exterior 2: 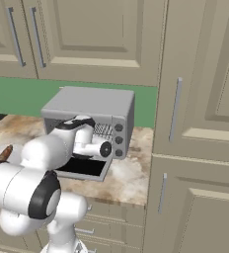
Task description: Pull the toaster oven rack outwards. Pick up the baguette from the plate and place it on the toaster oven rack. Close the toaster oven door fully and set the temperature to the lowest setting.
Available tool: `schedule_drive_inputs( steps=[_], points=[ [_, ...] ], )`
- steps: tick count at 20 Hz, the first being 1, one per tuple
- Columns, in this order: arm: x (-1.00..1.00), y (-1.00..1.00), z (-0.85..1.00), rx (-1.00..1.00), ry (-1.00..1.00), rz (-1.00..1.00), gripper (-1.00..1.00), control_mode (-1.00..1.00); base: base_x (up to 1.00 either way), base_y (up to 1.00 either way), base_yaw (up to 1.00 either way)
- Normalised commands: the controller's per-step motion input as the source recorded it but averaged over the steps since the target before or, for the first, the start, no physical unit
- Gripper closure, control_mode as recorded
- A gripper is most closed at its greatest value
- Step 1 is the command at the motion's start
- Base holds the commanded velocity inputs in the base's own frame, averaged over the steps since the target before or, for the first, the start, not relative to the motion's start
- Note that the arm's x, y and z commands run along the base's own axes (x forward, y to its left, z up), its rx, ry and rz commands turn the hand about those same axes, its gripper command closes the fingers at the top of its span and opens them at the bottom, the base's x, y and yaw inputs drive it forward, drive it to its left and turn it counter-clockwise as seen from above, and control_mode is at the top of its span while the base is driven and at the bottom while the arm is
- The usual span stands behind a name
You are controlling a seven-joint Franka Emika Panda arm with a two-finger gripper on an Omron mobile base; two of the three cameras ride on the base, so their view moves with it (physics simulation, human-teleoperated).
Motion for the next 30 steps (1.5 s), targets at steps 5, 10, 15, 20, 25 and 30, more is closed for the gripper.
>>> schedule_drive_inputs(
  steps=[5,10,15,20,25,30],
  points=[
    [0.14,0.00,0.03,0.02,0.01,0.04,-1.00,-1.00,0.00,0.00,0.00],
    [0.24,0.01,-0.04,0.00,0.00,0.01,-1.00,-1.00,0.00,0.00,0.00],
    [0.25,0.17,-0.29,-0.01,-0.01,0.00,-1.00,-1.00,0.00,0.00,0.00],
    [0.18,0.21,-0.37,-0.01,-0.04,0.00,-1.00,-1.00,0.00,0.00,0.00],
    [0.16,0.19,-0.30,-0.01,-0.06,0.00,-1.00,-1.00,0.00,0.00,0.00],
    [-0.13,0.18,-0.13,0.00,-0.05,0.00,-1.00,-1.00,0.00,0.00,0.00]
  ],
)
